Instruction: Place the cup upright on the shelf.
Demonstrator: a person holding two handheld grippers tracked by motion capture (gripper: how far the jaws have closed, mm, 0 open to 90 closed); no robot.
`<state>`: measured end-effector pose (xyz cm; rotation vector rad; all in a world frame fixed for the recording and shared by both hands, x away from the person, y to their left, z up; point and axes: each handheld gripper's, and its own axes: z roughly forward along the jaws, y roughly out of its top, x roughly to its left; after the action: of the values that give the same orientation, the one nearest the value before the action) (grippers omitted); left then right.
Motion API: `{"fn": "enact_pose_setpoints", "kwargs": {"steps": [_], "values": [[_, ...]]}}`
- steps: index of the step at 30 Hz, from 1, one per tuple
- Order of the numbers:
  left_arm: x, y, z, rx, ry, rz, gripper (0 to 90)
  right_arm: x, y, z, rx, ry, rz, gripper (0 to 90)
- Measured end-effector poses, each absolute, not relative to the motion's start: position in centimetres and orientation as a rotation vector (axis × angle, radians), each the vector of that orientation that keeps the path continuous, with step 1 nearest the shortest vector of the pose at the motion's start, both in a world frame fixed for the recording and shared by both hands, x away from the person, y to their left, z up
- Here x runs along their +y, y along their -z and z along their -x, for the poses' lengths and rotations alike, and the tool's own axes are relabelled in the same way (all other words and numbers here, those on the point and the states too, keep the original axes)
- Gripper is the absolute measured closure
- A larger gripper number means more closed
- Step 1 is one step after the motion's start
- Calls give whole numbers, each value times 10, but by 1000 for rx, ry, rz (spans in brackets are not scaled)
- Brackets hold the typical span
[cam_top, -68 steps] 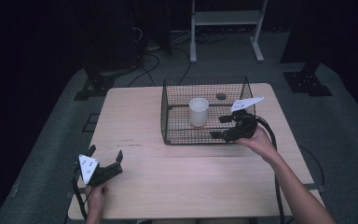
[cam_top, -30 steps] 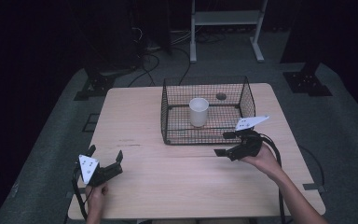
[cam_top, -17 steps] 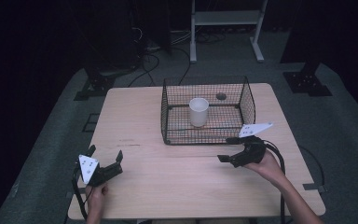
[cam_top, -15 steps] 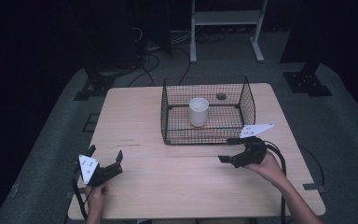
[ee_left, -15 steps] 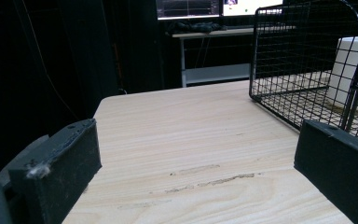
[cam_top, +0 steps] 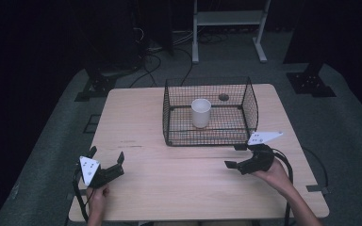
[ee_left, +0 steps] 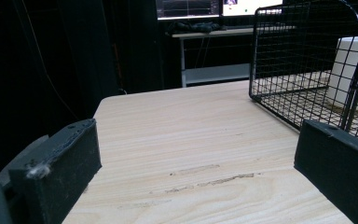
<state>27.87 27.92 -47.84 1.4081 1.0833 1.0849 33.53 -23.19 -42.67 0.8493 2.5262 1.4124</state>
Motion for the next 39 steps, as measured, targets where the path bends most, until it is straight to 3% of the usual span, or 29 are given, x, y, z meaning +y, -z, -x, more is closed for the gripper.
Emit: {"fn": "enact_pose_setpoints", "kwargs": {"steps": [39], "values": [[279, 478, -279, 1084, -1085, -1408, 0, -269, 452, -287, 2317, -1552, -959, 152]]}}
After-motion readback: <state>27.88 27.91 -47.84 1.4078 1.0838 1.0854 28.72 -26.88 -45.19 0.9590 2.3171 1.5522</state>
